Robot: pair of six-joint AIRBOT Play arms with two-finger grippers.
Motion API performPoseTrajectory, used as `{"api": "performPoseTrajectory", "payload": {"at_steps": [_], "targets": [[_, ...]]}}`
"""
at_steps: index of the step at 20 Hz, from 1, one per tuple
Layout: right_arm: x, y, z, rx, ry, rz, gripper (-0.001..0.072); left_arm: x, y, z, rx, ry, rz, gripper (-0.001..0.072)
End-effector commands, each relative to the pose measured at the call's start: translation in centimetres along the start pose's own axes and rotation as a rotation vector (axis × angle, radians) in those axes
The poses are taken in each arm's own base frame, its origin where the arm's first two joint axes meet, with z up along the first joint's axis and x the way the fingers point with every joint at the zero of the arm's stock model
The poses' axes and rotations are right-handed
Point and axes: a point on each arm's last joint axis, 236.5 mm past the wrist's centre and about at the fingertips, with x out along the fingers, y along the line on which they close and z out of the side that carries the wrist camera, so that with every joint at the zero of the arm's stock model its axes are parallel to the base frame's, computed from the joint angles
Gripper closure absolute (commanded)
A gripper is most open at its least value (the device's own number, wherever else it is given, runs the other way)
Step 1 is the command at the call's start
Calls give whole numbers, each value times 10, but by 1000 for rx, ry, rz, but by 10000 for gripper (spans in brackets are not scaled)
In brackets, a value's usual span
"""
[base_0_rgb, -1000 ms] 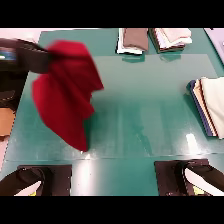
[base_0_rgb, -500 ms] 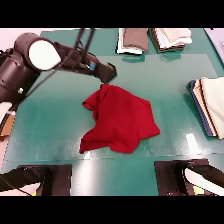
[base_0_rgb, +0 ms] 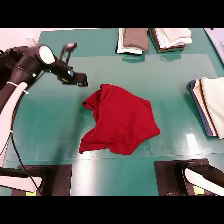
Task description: Fold the shirts.
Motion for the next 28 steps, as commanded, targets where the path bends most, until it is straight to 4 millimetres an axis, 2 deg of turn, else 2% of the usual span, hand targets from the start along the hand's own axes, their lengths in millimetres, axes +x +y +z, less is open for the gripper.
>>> {"api": "performPoseTrajectory", "payload": {"at_steps": [1, 3, 6, 9, 10, 11, 12, 13, 15, 17, 19, 20, 22, 23, 24, 25, 28], "targets": [[0, 1, -5, -1, 21, 6, 697, 56, 2, -37, -111, 109, -98, 67], [0, 1, -5, -1, 20, 6, 697, 69, -7, -45, -127, 131, -152, 68], [1, 1, -6, 2, 24, 6, 697, 72, -6, -41, -127, 105, -152, 69], [10, -3, -22, 31, 65, 9, 697, 72, -5, -40, -127, 101, -151, 79], [16, -6, -31, 44, 87, 10, 697, 72, -5, -40, -126, 101, -151, 292], [22, -9, -41, 60, 113, 10, 696, 72, -6, -39, -117, 99, -152, 540], [27, -12, -52, 73, 138, 11, 697, 70, -7, -39, -98, 99, -155, 675], [33, -16, -66, 87, 172, 8, 696, 64, -5, -35, -76, 89, -149, 674], [41, -24, -105, 115, 283, 0, 697, 36, 5, -12, -33, 4, -94, 675], [45, -35, -164, 175, 456, -32, 696, -2, 17, 10, 24, -100, -21, 675], [47, -42, -227, 257, 619, -52, 696, -34, 28, 22, 77, -168, 59, 674], [49, -43, -255, 298, 679, -53, 696, -44, 35, 23, 104, -184, 102, 674], [50, -43, -312, 379, 786, -61, 685, -52, 40, 23, 122, -187, 133, 674], [51, -42, -340, 415, 832, -61, 538, -51, 40, 20, 121, -174, 132, 674], [52, -39, -363, 457, 874, -54, 310, -50, 40, 18, 120, -165, 131, 674], [53, -33, -386, 512, 915, -41, 205, -50, 40, 18, 119, -166, 130, 674], [73, -7, -425, 658, 962, 49, 204, -50, 39, 19, 116, -170, 125, 674]]}}
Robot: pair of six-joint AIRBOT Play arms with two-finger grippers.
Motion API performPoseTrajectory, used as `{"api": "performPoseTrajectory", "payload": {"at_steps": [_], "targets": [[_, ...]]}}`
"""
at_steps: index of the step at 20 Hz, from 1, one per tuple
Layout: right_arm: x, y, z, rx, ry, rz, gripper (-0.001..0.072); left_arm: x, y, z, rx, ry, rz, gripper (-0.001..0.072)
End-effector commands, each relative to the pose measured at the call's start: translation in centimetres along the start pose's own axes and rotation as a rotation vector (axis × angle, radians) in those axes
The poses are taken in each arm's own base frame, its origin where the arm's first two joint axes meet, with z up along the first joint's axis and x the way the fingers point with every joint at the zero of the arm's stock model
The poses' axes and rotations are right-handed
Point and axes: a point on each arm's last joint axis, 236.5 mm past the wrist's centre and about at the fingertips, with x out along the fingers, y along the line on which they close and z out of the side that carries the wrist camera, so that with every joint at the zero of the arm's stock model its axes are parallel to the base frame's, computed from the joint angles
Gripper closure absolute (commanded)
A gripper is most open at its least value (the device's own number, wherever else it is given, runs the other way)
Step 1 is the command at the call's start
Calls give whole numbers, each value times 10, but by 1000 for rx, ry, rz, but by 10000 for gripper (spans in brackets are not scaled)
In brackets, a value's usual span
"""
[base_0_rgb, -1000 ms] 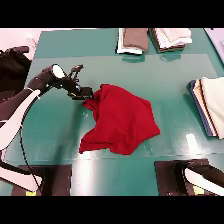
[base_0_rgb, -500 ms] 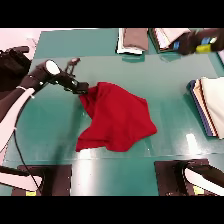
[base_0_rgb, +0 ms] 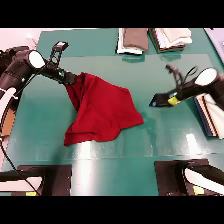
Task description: Fold the shirts.
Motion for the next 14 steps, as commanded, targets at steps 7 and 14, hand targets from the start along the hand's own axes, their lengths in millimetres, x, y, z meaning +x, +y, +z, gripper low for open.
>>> {"api": "performPoseTrajectory", "payload": {"at_steps": [7, 14], "targets": [[105, 33, -16, 19, 56, 126, 482, -3, 3, -1, 1, 2, 14, 674], [-63, 49, 79, -136, -411, 102, 697, -134, 11, 73, -9, -346, 69, 674]]}}
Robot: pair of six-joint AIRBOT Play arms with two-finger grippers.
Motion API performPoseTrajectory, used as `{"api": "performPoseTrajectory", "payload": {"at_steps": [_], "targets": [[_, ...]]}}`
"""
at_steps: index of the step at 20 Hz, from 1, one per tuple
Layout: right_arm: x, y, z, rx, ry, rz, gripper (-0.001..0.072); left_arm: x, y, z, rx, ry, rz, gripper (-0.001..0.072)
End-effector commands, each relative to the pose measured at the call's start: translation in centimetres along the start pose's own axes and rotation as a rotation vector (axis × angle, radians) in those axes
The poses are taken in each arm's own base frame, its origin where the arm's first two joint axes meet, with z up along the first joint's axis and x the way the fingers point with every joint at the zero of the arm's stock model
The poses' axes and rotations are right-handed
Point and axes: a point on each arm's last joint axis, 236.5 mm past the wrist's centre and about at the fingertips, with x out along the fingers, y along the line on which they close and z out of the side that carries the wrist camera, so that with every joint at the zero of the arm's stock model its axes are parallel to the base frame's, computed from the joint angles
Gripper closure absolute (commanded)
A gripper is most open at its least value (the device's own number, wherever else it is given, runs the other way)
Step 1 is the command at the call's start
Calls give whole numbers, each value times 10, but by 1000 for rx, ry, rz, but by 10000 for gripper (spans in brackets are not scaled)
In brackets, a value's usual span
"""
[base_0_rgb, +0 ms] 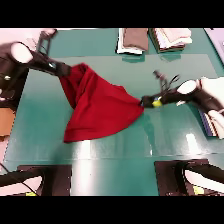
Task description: Fold the shirts.
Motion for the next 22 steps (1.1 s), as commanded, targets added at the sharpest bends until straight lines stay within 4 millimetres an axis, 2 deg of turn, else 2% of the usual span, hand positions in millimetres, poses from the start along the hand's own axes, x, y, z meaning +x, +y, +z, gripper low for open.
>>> {"api": "performPoseTrajectory", "payload": {"at_steps": [1, 2, 4, 6, 7, 9, 11, 12, 14, 16, 18, 20, 21, 22], "targets": [[-113, 24, 75, -121, -300, -37, 697, -88, 8, 59, 6, -237, 44, 674], [-161, 38, 97, -161, -415, -52, 697, -120, 9, 73, 17, -310, 63, 674], [-254, 69, 123, -250, -618, -96, 697, -193, 4, 94, 59, -461, 104, 674], [-333, 102, 124, -342, -763, -157, 697, -263, -9, 102, 80, -601, 111, 674], [-363, 118, 120, -384, -818, -187, 697, -295, -15, 102, 89, -662, 113, 674], [-415, 147, 107, -454, -917, -249, 697, -358, -29, 94, 107, -784, 112, 674], [-454, 166, 95, -499, -998, -317, 697, -411, -40, 81, 123, -887, 115, 674], [-468, 172, 90, -512, -1026, -353, 698, -433, -45, 74, 129, -929, 116, 674], [-491, 178, 87, -520, -1076, -410, 698, -463, -52, 58, 138, -986, 113, 674], [-505, 178, 91, -510, -1100, -441, 698, -474, -58, 49, 142, -999, 99, 674], [-504, 171, 102, -477, -1079, -423, 698, -463, -57, 43, 141, -950, 96, 675], [-479, 154, 117, -452, -988, -364, 698, -425, -54, 41, 128, -850, 78, 674], [-455, 142, 127, -428, -924, -316, 699, -396, -50, 41, 118, -783, 69, 674], [-427, 128, 136, -400, -851, -276, 699, -358, -46, 39, 102, -695, 48, 675]]}}
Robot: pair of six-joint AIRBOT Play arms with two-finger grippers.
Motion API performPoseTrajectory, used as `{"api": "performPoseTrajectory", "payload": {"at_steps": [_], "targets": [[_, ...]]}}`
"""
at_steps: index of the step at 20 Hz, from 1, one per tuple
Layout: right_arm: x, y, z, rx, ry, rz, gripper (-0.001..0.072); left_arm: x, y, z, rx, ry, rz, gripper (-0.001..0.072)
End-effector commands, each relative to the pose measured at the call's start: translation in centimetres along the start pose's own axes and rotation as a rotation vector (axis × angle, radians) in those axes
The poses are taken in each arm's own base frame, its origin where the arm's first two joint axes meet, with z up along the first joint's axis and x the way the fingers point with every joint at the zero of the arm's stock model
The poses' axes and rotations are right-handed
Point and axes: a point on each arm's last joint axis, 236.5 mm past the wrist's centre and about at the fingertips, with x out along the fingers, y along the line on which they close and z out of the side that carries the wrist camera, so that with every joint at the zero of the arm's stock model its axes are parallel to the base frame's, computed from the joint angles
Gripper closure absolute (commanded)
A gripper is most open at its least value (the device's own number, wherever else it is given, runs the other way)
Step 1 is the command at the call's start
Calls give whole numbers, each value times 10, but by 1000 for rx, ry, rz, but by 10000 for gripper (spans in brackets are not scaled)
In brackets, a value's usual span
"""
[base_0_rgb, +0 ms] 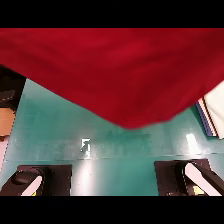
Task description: Fold the shirts.
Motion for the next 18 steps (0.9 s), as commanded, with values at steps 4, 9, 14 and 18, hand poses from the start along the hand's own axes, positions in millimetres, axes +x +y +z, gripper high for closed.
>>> {"api": "performPoseTrajectory", "payload": {"at_steps": [4, 9, 14, 18], "targets": [[125, -17, -175, 93, 532, 54, 699, 108, -5, -203, -111, 557, -73, 674], [167, 26, -289, -9, 830, 131, 698, 126, -9, -371, -65, 961, -143, 674], [154, 37, -309, -48, 879, 143, 698, 103, -12, -420, -49, 1116, -178, 673], [136, 26, -301, -31, 842, 111, 698, 104, -12, -418, -60, 1110, -168, 98]]}}
